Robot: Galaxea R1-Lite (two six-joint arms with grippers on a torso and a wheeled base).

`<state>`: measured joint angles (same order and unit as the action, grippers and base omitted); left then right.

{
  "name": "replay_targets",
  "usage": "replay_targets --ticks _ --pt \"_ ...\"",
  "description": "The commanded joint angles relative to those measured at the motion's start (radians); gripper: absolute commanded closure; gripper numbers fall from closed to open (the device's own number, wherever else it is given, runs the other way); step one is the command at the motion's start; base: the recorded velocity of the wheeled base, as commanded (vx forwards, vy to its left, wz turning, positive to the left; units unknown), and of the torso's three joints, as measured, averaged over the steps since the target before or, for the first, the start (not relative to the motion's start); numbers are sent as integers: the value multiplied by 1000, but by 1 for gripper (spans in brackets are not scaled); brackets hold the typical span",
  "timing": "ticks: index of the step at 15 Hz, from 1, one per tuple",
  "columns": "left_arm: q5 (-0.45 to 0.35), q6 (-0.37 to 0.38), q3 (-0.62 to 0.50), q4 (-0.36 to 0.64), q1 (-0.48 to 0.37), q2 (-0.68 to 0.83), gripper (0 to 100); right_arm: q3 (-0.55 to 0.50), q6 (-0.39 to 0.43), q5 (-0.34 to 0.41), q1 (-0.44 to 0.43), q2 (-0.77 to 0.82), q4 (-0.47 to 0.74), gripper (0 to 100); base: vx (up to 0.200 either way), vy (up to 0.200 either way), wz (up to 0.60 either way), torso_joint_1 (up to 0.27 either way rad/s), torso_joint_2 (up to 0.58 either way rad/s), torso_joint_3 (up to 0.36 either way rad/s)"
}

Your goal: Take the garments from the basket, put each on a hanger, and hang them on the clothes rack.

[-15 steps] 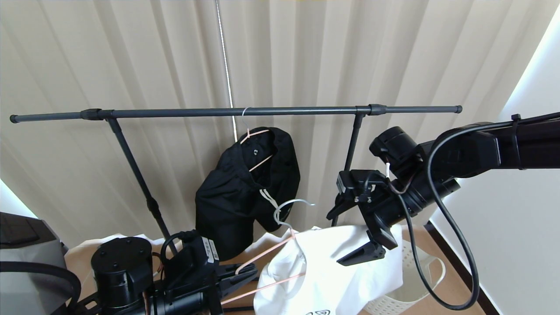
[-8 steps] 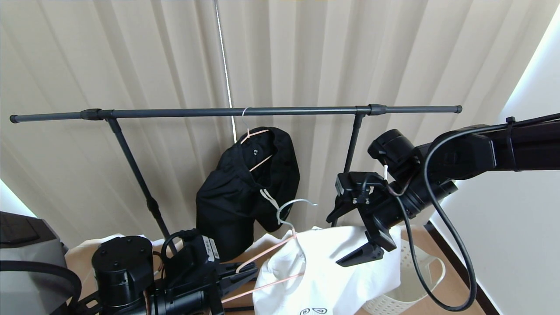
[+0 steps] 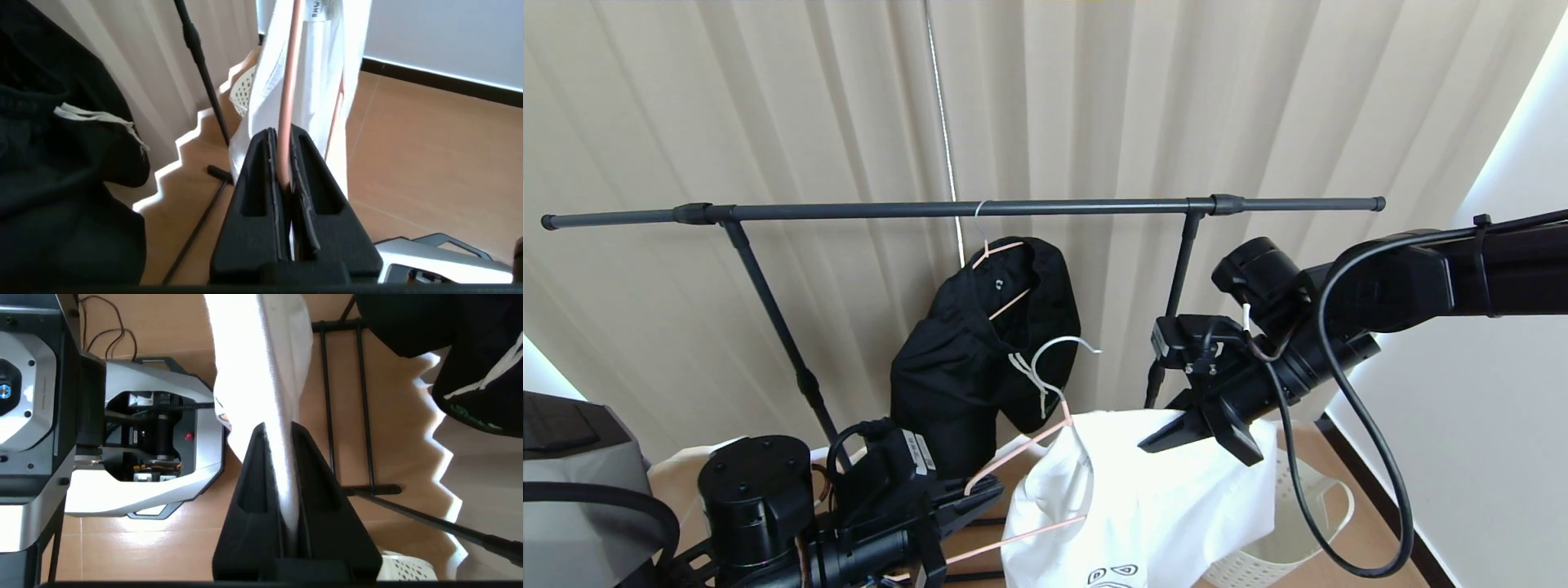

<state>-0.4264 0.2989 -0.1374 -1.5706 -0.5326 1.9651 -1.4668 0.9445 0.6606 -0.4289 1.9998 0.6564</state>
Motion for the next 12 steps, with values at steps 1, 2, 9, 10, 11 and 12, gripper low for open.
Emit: replay_targets --ticks 1,2,9,10,11,12 --pt "3 0 -4 0 0 1 100 2 0 1 4 -7 2 100 0 0 0 0 0 0" --pt "3 0 -2 0 2 1 100 0 0 1 6 -10 0 100 0 0 0 0 0 0" --pt "-81 -18 9 0 40 -6 0 26 0 13 21 -72 3 100 0 0 0 0 0 0" --pt "-109 -26 4 0 71 -15 0 29 -1 8 21 -85 3 100 0 0 0 0 0 0" --pt "-146 -60 -4 0 108 -38 0 28 -4 -6 29 -105 2 100 0 0 0 0 0 0" --pt "-176 -98 -11 0 126 -55 0 26 -12 -27 33 -119 0 100 0 0 0 0 0 0"
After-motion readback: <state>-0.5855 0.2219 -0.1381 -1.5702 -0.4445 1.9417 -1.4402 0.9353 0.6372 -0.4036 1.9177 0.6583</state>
